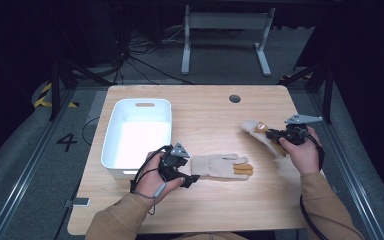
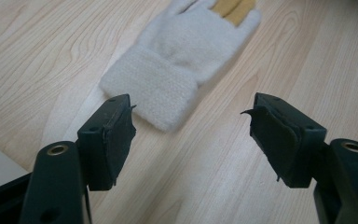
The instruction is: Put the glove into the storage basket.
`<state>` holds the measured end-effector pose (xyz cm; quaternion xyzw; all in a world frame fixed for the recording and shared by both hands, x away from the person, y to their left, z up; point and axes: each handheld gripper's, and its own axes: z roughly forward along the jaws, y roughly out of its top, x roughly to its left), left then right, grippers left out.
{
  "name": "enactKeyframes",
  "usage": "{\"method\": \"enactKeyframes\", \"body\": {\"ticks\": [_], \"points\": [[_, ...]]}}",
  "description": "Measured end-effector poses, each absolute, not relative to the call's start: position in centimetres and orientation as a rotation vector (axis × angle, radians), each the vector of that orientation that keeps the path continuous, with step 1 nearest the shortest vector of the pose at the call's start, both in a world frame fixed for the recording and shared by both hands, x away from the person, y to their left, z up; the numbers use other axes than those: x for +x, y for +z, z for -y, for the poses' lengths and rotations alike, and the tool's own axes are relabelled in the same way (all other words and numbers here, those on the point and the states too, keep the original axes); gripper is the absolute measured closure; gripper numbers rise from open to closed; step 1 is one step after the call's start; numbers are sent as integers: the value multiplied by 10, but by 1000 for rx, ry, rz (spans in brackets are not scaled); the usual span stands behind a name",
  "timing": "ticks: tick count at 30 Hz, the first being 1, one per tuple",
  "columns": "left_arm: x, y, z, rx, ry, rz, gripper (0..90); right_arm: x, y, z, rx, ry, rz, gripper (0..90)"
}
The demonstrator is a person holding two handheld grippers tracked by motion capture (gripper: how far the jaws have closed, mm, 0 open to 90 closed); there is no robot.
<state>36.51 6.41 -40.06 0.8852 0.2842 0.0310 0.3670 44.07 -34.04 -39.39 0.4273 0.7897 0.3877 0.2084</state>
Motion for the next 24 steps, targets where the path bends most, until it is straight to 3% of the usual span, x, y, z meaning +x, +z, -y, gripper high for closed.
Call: {"method": "enactKeyframes", "body": {"ticks": [24], "points": [[367, -397, -58, 2282, 81, -691, 309, 410, -368, 293, 878, 1234, -2361, 814]]}}
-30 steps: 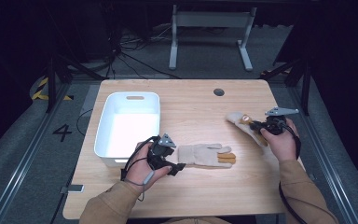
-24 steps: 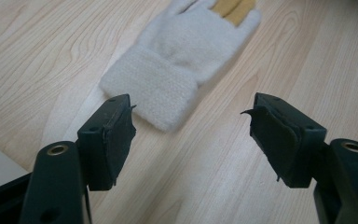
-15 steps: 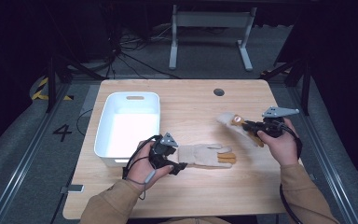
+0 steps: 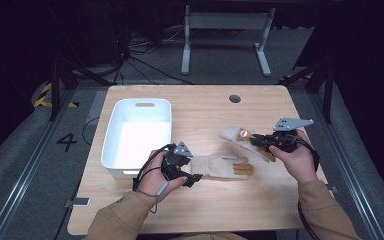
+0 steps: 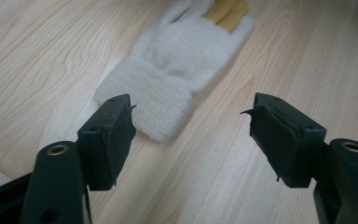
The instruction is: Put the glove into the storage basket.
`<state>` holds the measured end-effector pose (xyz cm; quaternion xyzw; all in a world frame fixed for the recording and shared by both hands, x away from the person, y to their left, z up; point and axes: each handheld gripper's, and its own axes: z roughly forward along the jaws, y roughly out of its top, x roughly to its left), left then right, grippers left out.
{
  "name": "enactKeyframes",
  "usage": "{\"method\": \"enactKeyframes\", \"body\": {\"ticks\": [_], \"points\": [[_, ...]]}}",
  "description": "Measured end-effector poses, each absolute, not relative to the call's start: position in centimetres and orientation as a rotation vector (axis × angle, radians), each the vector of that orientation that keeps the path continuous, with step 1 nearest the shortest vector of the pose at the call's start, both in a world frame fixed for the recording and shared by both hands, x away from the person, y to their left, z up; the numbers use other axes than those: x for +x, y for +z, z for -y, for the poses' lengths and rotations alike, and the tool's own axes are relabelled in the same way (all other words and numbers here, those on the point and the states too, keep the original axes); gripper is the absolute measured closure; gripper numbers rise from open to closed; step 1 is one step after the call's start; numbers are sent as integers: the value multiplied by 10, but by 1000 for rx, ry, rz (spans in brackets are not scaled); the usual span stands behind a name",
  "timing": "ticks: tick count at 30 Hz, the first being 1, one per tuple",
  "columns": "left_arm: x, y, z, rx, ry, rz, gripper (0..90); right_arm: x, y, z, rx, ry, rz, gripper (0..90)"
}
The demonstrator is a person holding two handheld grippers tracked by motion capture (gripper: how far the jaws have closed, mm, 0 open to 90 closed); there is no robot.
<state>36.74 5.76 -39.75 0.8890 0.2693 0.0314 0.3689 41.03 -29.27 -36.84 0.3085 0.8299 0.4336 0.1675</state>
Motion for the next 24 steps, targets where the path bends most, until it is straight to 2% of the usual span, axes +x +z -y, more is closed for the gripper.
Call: {"method": "enactKeyframes", "body": {"ticks": [24], "points": [[368, -399, -54, 2303, 63, -688, 339, 397, -369, 261, 689, 1282, -2472, 814]]}}
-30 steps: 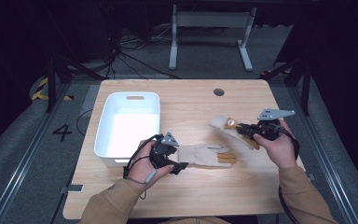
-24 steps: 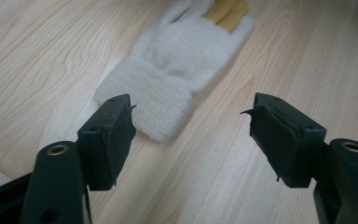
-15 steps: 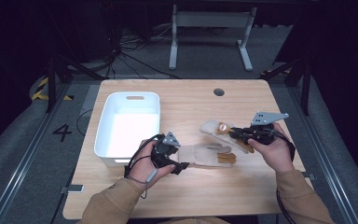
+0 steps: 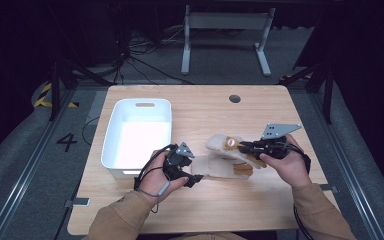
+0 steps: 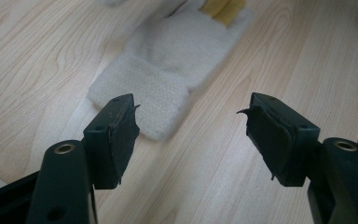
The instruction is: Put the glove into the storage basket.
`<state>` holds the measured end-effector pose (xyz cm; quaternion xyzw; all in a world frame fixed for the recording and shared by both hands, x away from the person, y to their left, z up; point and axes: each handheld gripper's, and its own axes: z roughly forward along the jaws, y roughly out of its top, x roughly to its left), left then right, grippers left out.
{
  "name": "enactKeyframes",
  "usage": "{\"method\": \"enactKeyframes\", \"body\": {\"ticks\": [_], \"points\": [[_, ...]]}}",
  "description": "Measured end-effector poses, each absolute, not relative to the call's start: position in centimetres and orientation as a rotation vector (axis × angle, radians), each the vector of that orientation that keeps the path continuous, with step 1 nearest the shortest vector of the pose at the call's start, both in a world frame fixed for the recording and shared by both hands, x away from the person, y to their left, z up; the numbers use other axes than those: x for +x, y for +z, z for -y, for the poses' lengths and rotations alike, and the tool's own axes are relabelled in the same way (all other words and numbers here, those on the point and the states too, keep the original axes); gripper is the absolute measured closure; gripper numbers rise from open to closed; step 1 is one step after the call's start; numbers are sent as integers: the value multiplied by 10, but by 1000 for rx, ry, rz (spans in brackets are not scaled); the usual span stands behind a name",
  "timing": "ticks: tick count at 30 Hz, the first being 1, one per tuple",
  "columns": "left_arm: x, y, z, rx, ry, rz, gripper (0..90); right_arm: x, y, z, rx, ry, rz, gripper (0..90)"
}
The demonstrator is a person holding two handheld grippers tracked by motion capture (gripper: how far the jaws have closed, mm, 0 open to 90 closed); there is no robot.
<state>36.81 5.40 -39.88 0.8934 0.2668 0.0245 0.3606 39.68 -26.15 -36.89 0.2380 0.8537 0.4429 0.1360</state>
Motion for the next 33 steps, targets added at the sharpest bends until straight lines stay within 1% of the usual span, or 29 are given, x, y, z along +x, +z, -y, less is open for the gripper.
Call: {"method": "enactKeyframes", "body": {"ticks": [3, 8, 12, 16, 19, 24, 26, 33], "points": [[368, -399, -54, 2296, 40, -678, 340, 395, -370, 256, 648, 1293, -2495, 813], [366, -399, -51, 2300, 64, -653, 335, 394, -376, 247, 590, 1299, -2536, 813], [366, -401, -48, 2311, 71, -643, 296, 394, -381, 242, 545, 1304, -2563, 812], [366, -402, -45, 2312, 71, -656, 293, 396, -386, 239, 517, 1312, -2589, 810], [365, -402, -44, 2320, 71, -657, 300, 398, -391, 237, 492, 1304, -2611, 809], [367, -404, -47, 2326, 46, -699, 347, 402, -402, 236, 461, 1293, -2661, 803], [367, -406, -49, 2331, 42, -718, 395, 403, -407, 236, 461, 1287, -2682, 799], [367, -411, -46, 2358, 98, -740, 406, 409, -423, 238, 456, 1215, -2740, 776]]}}
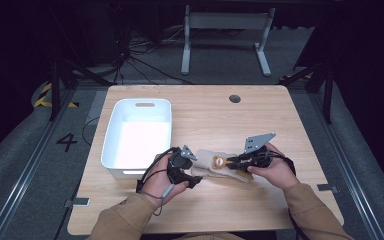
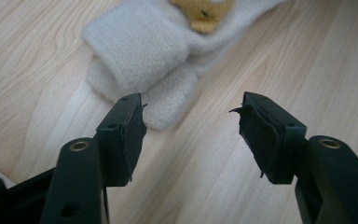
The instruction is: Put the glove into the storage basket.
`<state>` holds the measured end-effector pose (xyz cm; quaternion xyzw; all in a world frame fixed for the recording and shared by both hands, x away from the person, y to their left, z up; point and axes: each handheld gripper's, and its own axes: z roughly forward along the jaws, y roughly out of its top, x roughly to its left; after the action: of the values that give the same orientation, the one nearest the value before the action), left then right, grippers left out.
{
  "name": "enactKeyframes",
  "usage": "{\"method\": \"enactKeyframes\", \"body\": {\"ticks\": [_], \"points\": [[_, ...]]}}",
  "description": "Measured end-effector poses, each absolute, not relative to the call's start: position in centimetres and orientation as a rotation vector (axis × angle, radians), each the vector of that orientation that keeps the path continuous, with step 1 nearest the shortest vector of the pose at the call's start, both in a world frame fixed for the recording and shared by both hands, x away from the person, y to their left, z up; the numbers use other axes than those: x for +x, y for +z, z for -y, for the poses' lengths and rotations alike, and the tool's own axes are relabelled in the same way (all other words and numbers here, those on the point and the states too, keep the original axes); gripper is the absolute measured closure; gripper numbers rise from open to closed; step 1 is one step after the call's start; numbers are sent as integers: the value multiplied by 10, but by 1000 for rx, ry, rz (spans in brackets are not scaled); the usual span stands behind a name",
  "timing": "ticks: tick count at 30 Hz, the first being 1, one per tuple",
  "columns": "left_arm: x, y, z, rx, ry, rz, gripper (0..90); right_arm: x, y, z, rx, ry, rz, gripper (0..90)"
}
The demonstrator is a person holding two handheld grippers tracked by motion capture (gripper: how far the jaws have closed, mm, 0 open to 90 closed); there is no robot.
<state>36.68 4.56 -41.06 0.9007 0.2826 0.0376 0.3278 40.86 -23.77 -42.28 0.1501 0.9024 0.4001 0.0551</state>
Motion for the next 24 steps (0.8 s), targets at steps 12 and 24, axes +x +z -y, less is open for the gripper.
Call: {"method": "enactKeyframes", "body": {"ticks": [12, 24], "points": [[380, -419, -38, 2379, 122, -774, 512, 397, -420, 251, 556, 1188, -2687, 604], [387, -423, -29, 2404, 123, -770, 416, 389, -419, 293, 785, 963, -2711, 556]]}}
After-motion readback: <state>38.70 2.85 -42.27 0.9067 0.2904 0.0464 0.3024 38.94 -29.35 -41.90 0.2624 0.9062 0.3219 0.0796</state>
